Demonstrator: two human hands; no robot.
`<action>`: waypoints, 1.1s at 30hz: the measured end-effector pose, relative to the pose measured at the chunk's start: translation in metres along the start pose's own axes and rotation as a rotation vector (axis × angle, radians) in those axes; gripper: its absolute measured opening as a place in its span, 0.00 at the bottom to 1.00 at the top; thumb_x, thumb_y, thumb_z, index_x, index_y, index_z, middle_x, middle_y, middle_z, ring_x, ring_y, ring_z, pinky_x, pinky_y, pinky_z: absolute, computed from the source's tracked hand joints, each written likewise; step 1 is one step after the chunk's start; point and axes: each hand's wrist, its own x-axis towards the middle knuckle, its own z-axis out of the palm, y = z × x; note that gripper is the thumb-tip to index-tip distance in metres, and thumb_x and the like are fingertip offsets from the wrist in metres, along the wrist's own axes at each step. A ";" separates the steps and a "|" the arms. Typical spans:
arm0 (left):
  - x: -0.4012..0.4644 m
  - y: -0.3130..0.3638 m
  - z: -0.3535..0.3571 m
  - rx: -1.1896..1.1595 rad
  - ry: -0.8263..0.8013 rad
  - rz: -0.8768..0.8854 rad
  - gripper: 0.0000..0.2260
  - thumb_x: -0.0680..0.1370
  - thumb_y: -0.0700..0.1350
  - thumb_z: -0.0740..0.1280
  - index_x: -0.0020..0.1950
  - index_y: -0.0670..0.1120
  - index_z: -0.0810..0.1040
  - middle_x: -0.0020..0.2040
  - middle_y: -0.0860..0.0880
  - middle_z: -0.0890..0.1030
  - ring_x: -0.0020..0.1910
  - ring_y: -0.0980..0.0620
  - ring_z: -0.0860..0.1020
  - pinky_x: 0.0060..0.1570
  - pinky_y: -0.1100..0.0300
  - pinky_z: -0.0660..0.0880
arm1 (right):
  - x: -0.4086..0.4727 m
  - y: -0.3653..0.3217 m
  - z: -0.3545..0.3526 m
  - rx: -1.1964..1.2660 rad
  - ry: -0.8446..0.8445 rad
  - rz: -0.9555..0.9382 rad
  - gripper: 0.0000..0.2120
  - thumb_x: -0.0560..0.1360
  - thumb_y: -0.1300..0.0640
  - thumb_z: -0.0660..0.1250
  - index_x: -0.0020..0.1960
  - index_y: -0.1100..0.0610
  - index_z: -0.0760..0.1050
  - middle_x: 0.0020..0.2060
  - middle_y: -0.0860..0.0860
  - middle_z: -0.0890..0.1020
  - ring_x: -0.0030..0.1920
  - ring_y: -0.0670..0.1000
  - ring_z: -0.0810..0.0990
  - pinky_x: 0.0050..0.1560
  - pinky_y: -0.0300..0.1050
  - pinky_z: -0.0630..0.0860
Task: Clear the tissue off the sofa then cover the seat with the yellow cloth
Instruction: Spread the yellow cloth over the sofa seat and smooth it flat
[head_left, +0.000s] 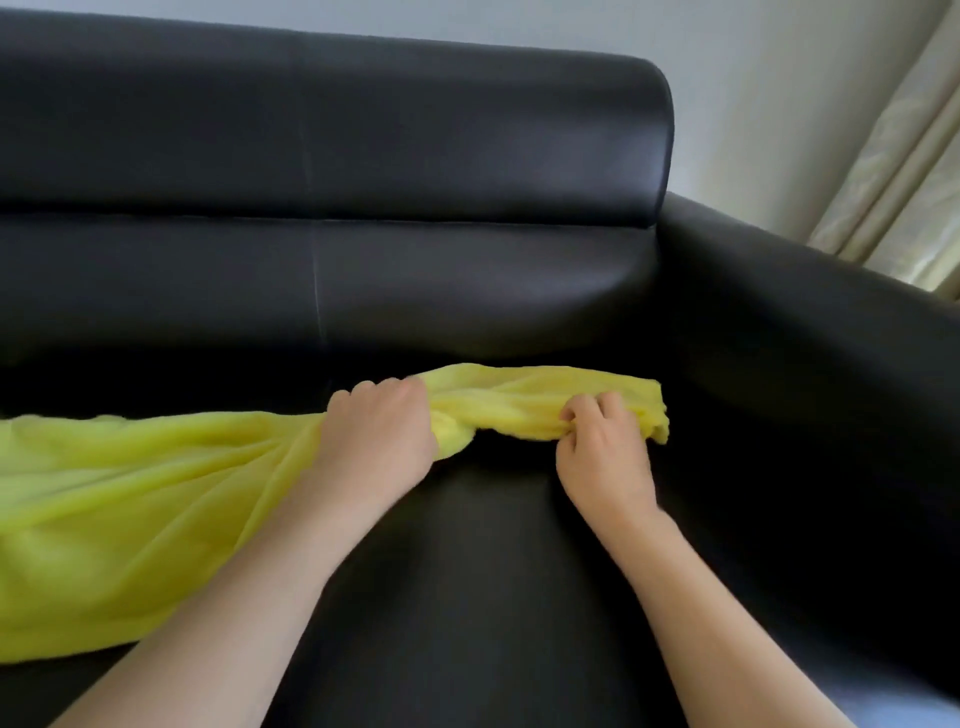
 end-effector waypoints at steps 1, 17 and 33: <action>0.008 -0.005 -0.010 -0.186 -0.037 -0.017 0.03 0.78 0.40 0.59 0.47 0.44 0.71 0.47 0.48 0.77 0.47 0.45 0.76 0.43 0.52 0.67 | -0.005 -0.007 0.003 0.042 0.133 -0.036 0.08 0.70 0.67 0.64 0.49 0.60 0.75 0.44 0.54 0.74 0.43 0.57 0.73 0.40 0.51 0.74; -0.003 -0.041 -0.056 -1.052 0.029 0.058 0.06 0.77 0.40 0.70 0.47 0.49 0.86 0.38 0.49 0.84 0.37 0.52 0.82 0.42 0.57 0.80 | -0.012 -0.092 -0.004 1.305 -0.762 0.039 0.17 0.77 0.60 0.67 0.65 0.52 0.73 0.59 0.46 0.81 0.60 0.45 0.79 0.62 0.45 0.75; -0.023 -0.061 -0.079 -0.145 -0.527 -0.015 0.26 0.71 0.61 0.67 0.64 0.59 0.61 0.60 0.58 0.67 0.59 0.52 0.69 0.57 0.52 0.71 | 0.010 -0.079 -0.055 1.673 -0.670 0.438 0.18 0.80 0.52 0.57 0.52 0.62 0.82 0.48 0.58 0.85 0.47 0.56 0.84 0.47 0.49 0.78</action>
